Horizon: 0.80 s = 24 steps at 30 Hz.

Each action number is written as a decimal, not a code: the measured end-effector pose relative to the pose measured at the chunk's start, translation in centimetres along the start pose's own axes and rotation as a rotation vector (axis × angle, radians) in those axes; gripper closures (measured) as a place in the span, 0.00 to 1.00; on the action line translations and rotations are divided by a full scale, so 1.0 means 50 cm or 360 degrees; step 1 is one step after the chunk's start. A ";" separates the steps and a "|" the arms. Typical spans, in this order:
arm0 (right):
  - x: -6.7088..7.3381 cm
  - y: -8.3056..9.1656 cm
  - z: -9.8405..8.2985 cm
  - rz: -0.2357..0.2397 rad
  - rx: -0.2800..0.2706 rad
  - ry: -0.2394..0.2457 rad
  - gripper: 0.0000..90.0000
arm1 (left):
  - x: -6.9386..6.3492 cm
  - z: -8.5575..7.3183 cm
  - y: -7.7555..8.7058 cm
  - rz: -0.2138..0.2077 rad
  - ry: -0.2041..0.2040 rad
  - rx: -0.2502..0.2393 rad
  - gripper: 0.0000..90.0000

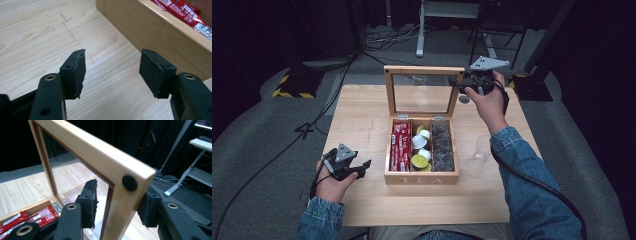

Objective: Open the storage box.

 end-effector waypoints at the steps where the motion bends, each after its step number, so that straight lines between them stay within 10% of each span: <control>1: -0.004 -0.002 -0.002 -0.0008 0.0002 -0.0008 0.62 | 0.000 0.000 -0.001 0.0000 -0.0003 0.0000 0.43; 24: -0.050 -0.049 -0.054 -0.0082 0.0039 -0.0153 0.61 | 0.000 -0.001 -0.003 -0.0006 -0.0007 0.0002 0.43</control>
Point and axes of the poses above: each handheld gripper's, and its own axes: y roughly backward along the jaws, z roughly out of its top, x roughly to its left, the point moved 10 cm from there along -y, roughly forward along the jaws, and after that the axes turned 15 degrees about z, right-handed, at the moved point
